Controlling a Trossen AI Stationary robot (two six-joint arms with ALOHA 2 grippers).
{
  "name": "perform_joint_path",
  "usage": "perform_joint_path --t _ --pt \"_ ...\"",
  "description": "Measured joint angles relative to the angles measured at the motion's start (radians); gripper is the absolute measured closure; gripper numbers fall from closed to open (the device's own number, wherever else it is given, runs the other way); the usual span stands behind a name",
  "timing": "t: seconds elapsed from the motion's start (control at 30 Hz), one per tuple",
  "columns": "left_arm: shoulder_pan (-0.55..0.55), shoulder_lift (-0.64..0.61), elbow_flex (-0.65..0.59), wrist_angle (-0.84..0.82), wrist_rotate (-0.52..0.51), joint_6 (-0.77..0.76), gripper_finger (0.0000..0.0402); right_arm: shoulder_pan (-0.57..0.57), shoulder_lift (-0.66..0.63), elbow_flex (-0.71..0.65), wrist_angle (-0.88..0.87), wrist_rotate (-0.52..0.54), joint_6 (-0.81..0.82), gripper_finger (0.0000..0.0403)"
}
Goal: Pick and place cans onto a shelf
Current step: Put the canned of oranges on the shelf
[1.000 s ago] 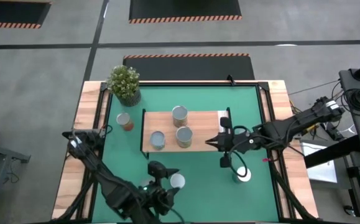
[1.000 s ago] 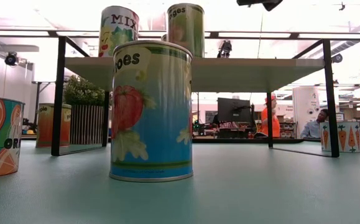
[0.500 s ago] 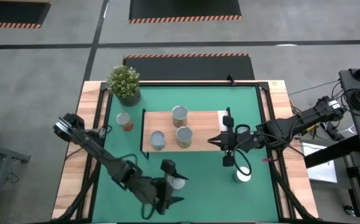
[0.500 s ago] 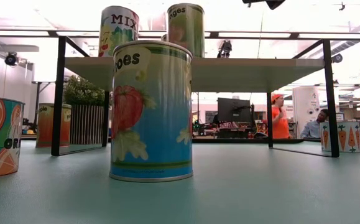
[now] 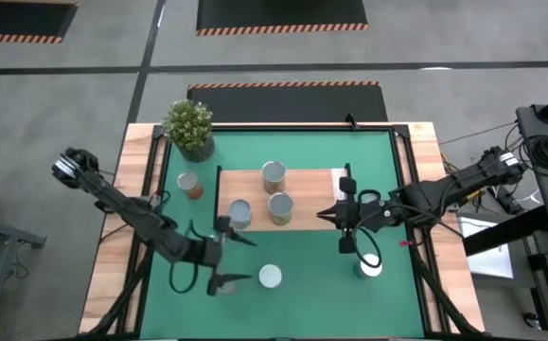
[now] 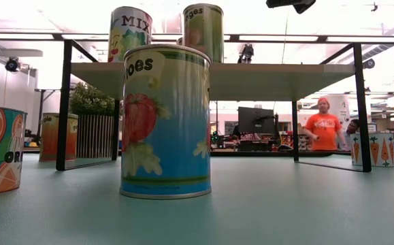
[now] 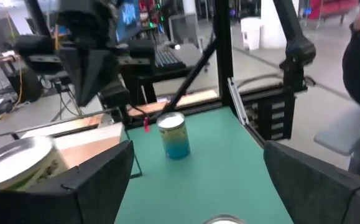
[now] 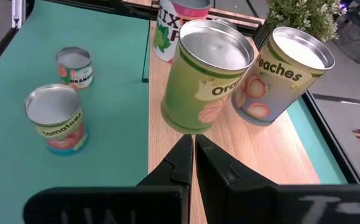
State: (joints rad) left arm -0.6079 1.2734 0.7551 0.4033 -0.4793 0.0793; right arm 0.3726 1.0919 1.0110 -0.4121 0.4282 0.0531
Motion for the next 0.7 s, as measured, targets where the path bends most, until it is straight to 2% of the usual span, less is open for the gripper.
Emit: perform_joint_path --t 0.3,0.7 --pt "0.001 -0.068 -0.125 0.137 0.000 0.018 0.0061 0.000 0.006 -0.004 -0.003 0.000 0.000 0.0394" --pt "0.002 -0.066 -0.084 0.104 -0.002 0.046 0.0061 0.000 0.025 -0.005 -0.002 0.000 0.007 0.0394"
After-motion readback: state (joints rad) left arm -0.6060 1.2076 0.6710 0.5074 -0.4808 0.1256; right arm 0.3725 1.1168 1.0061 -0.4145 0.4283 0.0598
